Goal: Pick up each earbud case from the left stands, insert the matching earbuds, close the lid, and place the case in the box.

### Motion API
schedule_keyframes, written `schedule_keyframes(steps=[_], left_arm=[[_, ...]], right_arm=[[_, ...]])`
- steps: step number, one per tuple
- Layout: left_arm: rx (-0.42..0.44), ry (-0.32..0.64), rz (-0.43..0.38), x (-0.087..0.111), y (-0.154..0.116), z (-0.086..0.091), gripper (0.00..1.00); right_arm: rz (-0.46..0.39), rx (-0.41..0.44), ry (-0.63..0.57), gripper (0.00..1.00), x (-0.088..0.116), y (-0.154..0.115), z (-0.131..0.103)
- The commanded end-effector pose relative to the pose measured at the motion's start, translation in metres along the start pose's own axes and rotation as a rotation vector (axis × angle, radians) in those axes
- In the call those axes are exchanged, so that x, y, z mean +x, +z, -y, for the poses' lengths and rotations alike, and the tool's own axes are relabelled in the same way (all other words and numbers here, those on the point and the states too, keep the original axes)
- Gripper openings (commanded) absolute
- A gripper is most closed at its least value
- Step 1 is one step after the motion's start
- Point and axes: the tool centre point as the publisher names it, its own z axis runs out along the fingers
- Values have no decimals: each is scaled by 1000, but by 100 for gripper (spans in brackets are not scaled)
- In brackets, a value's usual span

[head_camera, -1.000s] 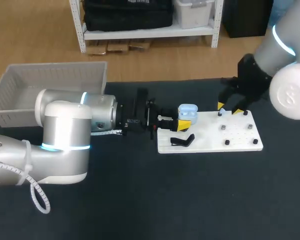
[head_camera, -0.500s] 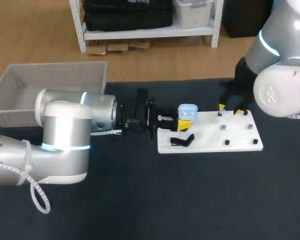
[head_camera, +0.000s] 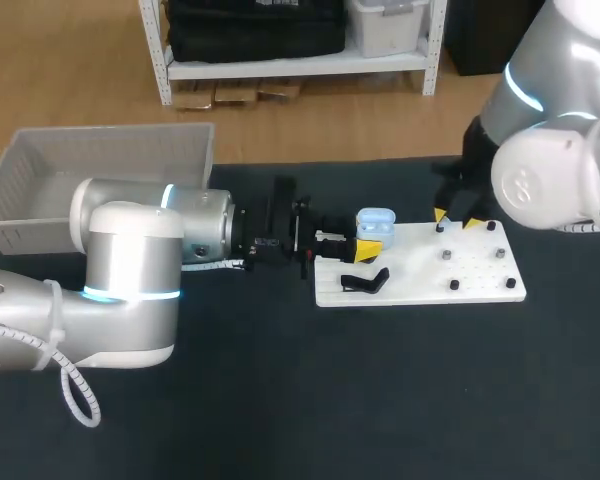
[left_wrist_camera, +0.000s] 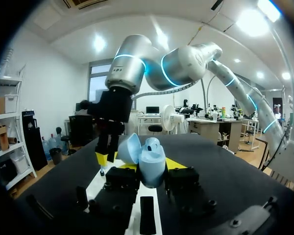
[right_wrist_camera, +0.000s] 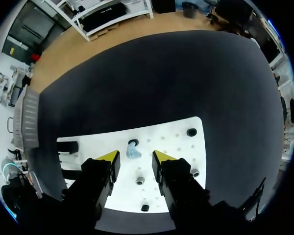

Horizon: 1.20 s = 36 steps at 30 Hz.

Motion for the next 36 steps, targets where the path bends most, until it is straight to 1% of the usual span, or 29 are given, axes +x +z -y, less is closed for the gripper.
schedule_keyframes(steps=[1, 5, 12, 18, 27, 34, 36], left_arm=[[1, 0, 1, 0, 0, -1, 0], [1, 0, 1, 0, 0, -1, 0], [1, 0, 1, 0, 0, -1, 0], [1, 0, 1, 0, 0, -1, 0], [1, 0, 1, 0, 0, -1, 0], [1, 0, 1, 0, 0, -1, 0], [1, 0, 1, 0, 0, -1, 0]], right_arm=[[-10, 4, -3, 41, -4, 4, -2], [-16, 8, -6, 36, -5, 6, -3], [-24, 10, -5, 33, -6, 8, -3], [-31, 11, -3, 31, -4, 8, -2], [-35, 17, 2, 25, -3, 8, -1], [-42, 21, 6, 24, -1, 11, -1], [-43, 23, 4, 26, -1, 12, -1]])
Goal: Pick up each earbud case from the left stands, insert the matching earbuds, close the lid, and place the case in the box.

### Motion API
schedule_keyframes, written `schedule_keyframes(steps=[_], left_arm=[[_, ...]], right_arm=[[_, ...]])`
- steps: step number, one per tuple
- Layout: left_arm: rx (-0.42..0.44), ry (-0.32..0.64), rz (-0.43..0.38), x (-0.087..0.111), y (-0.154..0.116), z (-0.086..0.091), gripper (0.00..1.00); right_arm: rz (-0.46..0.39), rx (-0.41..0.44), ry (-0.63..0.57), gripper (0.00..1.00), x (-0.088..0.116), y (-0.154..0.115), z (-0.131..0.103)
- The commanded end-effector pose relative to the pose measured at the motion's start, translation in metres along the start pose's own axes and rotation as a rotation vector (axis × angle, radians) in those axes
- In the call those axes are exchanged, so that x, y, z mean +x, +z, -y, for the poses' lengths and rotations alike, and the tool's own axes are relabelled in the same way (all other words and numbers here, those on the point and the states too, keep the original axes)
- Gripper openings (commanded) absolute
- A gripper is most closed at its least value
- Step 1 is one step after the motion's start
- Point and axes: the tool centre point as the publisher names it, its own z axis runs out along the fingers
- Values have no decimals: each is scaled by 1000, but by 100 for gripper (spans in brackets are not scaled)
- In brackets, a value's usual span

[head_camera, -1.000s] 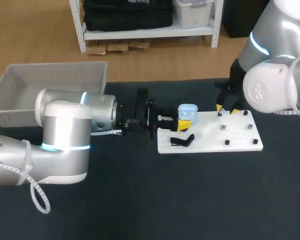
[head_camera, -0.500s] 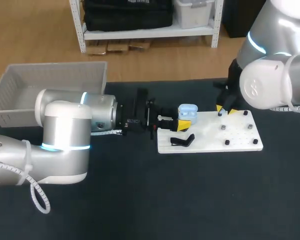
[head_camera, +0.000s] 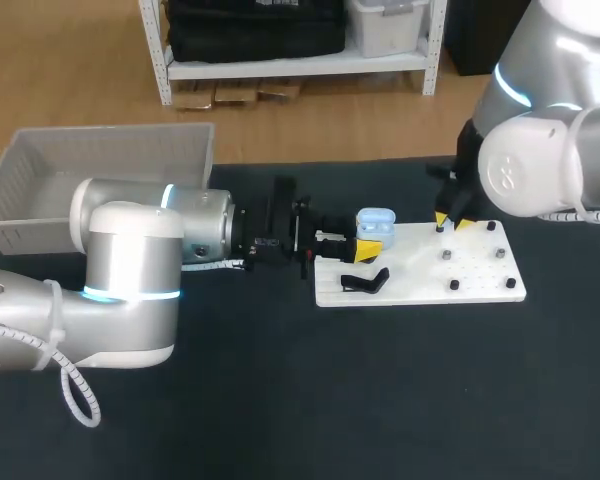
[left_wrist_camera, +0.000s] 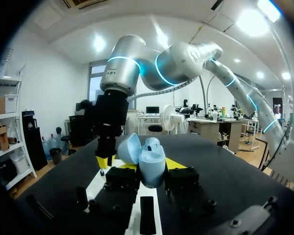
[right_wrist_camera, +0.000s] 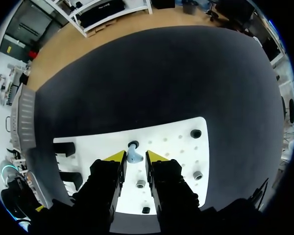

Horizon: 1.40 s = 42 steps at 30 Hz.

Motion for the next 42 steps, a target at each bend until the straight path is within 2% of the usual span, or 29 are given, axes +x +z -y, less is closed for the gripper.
schedule_keyframes(steps=[1, 26, 28, 30, 32, 34, 42], left_arm=[[1, 0, 1, 0, 0, -1, 0], [1, 0, 1, 0, 0, -1, 0], [1, 0, 1, 0, 0, -1, 0], [1, 0, 1, 0, 0, -1, 0], [1, 0, 1, 0, 0, -1, 0], [1, 0, 1, 0, 0, -1, 0], [1, 0, 1, 0, 0, -1, 0]], right_arm=[[-2, 3, 0, 26, -1, 2, -1], [-5, 21, 15, 27, -3, 5, -1], [-4, 22, 14, 23, -2, 5, -1], [-3, 22, 13, 12, -2, 4, -1], [-1, 23, 11, 9, -1, 3, -1], [0, 23, 11, 0, -1, 3, -1], [9, 26, 4, 0, 3, -5, -2]])
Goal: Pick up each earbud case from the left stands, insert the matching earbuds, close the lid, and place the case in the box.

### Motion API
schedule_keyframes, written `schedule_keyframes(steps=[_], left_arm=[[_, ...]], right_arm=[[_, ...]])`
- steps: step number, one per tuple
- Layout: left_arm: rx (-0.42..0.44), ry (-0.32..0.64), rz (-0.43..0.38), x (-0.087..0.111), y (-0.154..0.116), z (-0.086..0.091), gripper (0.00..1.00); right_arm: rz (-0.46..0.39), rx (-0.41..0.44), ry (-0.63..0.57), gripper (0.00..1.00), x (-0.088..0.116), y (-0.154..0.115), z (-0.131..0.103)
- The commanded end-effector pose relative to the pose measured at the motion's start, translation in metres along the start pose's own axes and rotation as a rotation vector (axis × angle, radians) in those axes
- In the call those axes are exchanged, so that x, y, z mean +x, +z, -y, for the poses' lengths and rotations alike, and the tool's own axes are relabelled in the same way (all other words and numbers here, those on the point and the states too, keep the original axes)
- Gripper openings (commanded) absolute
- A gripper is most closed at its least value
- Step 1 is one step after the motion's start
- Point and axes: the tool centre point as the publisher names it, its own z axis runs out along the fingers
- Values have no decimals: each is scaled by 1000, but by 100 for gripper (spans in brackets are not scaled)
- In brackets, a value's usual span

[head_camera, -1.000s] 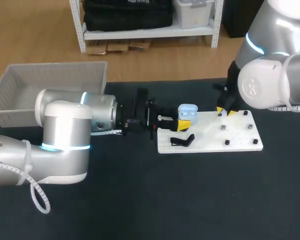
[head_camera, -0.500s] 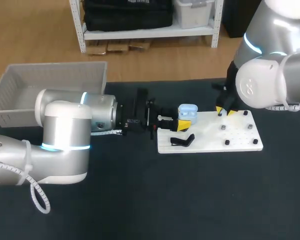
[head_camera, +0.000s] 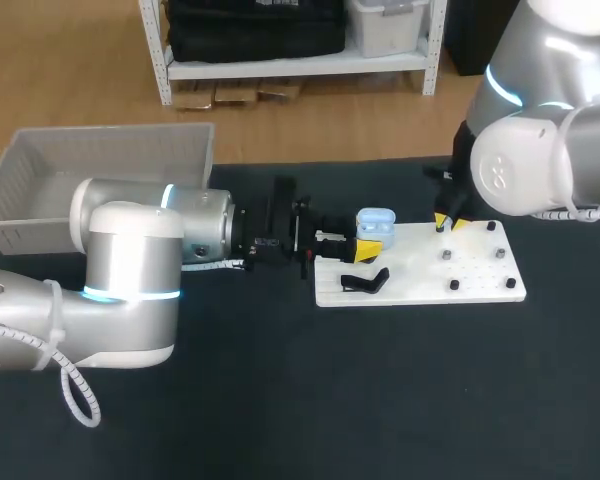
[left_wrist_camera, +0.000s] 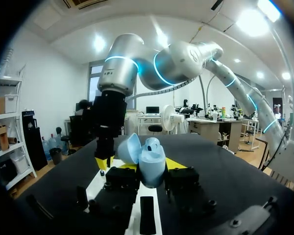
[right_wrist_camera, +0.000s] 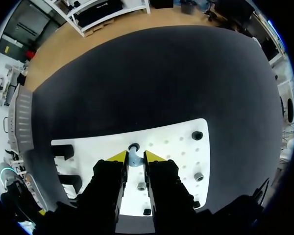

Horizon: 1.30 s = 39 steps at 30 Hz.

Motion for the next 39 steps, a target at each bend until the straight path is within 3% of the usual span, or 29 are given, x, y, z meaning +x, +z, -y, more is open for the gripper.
schedule_keyframes(steps=[1, 11, 15, 21, 27, 32, 39], left_arm=[[1, 0, 1, 0, 0, -1, 0], [1, 0, 1, 0, 0, -1, 0], [1, 0, 1, 0, 0, -1, 0], [1, 0, 1, 0, 0, -1, 0], [1, 0, 1, 0, 0, -1, 0], [1, 0, 1, 0, 0, -1, 0], [1, 0, 1, 0, 0, -1, 0]], right_arm=[[15, 1, -2, 0, 6, -10, 0], [47, -3, 29, 0, 14, -48, 0], [51, 39, 73, 0, 20, -72, 2], [35, 145, 172, 0, 43, -119, -1], [41, 173, 189, 0, 75, -154, -17], [14, 176, 195, 0, 101, -172, -36], [14, 176, 195, 0, 101, -172, -36]])
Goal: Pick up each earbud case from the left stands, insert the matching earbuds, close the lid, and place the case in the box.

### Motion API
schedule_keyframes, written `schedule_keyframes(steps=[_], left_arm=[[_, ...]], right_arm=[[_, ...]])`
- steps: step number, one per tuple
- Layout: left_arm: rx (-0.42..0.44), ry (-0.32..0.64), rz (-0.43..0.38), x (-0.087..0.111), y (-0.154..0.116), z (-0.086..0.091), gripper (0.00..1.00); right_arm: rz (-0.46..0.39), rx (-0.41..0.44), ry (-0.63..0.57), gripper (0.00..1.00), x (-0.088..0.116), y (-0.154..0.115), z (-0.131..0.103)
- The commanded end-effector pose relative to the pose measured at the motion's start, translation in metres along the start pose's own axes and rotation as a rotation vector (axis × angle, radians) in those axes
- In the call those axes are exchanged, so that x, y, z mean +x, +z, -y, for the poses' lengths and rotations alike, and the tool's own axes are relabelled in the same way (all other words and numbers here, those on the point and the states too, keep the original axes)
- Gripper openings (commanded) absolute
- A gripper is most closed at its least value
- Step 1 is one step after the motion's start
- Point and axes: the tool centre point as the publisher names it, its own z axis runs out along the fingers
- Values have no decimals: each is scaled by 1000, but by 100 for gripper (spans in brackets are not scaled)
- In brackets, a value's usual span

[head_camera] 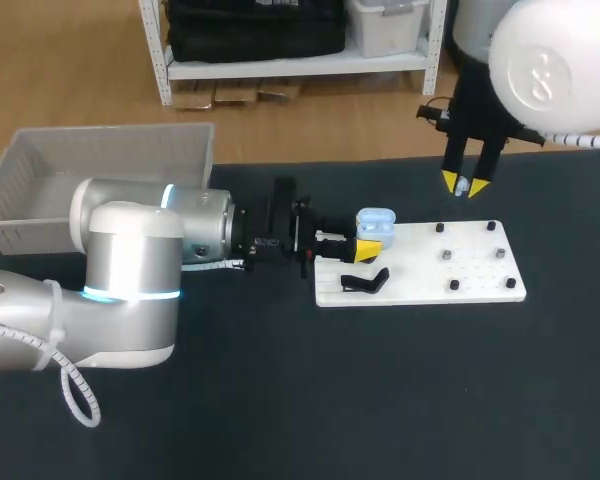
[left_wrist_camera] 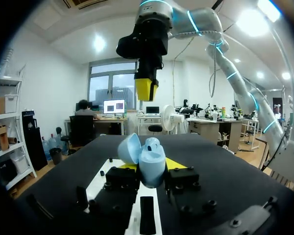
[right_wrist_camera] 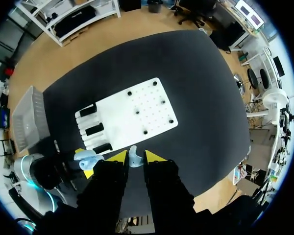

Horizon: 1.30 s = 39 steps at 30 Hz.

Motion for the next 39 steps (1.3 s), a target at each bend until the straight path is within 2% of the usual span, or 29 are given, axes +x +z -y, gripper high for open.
schedule_keyframes(steps=[1, 6, 8, 10, 11, 13, 17, 26, 39], left_arm=[[1, 0, 1, 0, 0, -1, 0], [1, 0, 1, 0, 0, -1, 0], [1, 0, 1, 0, 0, -1, 0], [1, 0, 1, 0, 0, -1, 0], [1, 0, 1, 0, 0, -1, 0], [1, 0, 1, 0, 0, -1, 0], [1, 0, 1, 0, 0, -1, 0], [1, 0, 1, 0, 0, -1, 0], [1, 0, 1, 0, 0, -1, 0]], right_arm=[[19, -7, 2, 0, 5, 0, 4], [19, -7, 2, 0, 5, 0, 4], [40, -1, -143, 0, 12, 2, -14], [24, -8, -239, 0, 16, 4, -27], [15, 3, -349, 0, 23, 6, -36], [-1, 12, -457, 0, 33, 7, -47], [-37, 30, -555, 0, 42, 10, -62], [-46, 1, -620, 0, 54, 15, -79], [-46, -13, -624, 0, 55, 16, -81]])
